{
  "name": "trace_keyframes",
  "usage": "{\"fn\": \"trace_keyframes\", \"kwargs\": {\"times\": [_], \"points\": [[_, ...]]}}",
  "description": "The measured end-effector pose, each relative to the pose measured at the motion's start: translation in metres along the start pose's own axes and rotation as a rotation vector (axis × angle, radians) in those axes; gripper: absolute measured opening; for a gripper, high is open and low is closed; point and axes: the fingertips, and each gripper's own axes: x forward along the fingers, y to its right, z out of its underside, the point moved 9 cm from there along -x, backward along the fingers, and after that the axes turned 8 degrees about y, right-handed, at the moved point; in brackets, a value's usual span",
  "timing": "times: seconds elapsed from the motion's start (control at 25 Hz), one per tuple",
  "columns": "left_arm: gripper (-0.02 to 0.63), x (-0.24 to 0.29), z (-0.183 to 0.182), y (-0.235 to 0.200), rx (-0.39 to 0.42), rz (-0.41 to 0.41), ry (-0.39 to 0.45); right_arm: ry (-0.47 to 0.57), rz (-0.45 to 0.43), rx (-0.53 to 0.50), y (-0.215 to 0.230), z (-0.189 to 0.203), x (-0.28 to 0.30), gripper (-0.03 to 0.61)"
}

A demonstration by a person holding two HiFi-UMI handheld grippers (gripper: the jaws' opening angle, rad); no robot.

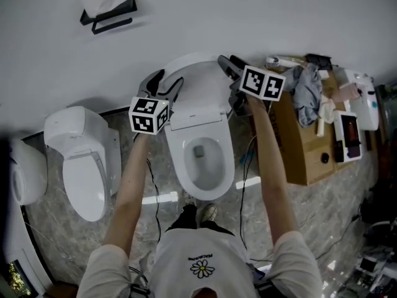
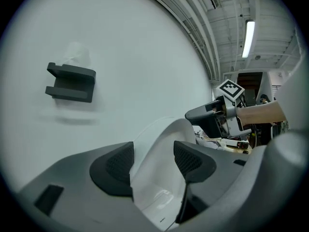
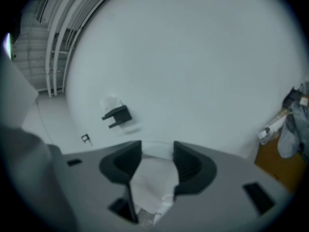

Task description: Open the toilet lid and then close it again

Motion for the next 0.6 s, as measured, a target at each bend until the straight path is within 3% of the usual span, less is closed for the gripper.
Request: {"fn": "trace_keyframes", "kwargs": {"times": [0.6], "points": [[0.288, 0.047, 0.000, -0.043, 0.017, -0.014, -0.043, -0.005, 0.029, -0.010, 0.017, -0.015, 0.062, 0.220]]}}
